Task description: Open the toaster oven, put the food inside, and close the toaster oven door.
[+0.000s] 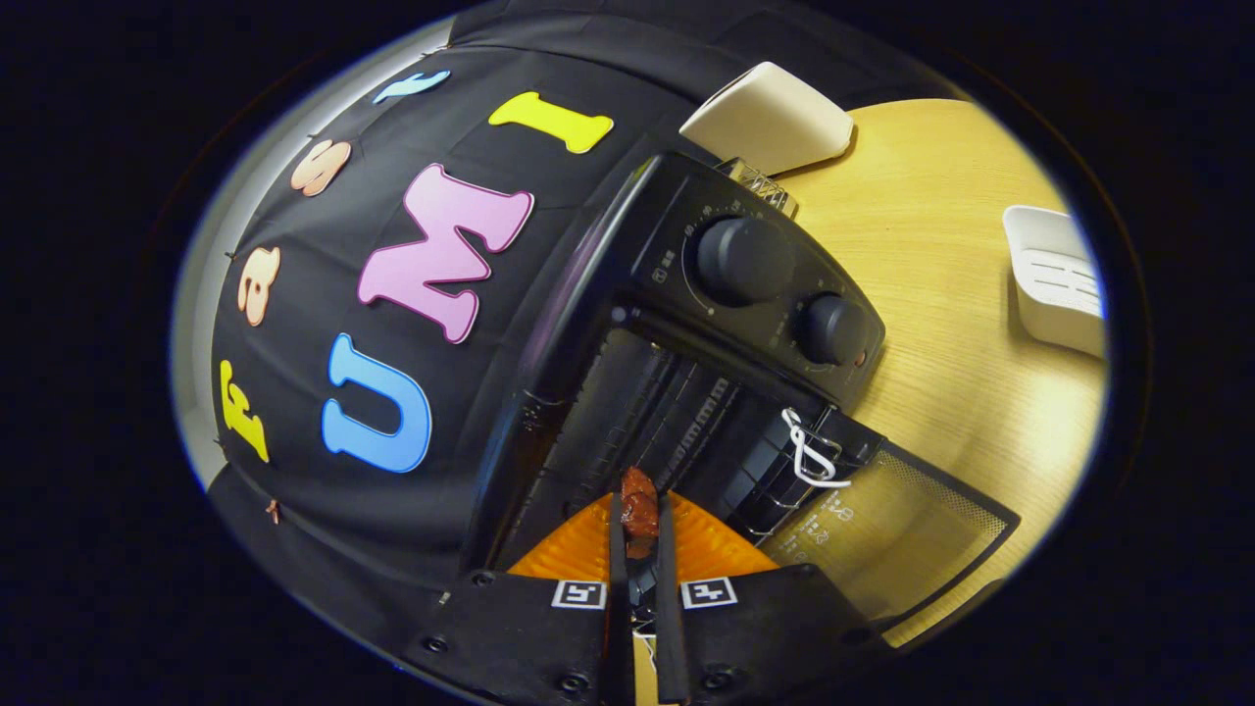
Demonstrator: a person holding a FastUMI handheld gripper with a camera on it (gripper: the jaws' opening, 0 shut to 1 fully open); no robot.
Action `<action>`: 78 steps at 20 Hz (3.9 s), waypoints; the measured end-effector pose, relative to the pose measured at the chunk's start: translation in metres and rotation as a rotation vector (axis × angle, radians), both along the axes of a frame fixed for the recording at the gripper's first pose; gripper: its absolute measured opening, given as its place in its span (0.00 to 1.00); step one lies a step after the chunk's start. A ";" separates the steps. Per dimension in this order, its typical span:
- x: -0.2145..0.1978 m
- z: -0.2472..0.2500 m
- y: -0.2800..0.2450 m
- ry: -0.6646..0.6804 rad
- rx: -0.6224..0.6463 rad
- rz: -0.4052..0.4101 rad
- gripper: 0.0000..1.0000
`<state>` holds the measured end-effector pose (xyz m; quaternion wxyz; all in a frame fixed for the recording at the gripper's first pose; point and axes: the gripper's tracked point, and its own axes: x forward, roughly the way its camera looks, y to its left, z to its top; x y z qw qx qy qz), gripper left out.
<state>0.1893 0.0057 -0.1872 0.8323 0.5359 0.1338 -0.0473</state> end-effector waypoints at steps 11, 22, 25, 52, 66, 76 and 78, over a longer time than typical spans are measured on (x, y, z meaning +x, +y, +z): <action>-0.005 -0.009 -0.011 0.034 -0.381 0.030 0.43; -0.056 -0.003 0.020 0.035 -0.691 0.269 0.98; -0.084 -0.007 0.021 0.073 -0.778 0.329 0.98; -0.139 -0.117 0.019 0.324 -1.034 0.600 0.99; -0.141 -0.069 0.023 0.146 -1.123 0.640 0.98; -0.117 0.005 0.029 -0.001 -1.082 0.515 0.98; -0.109 0.016 0.032 -0.015 -1.080 0.496 0.98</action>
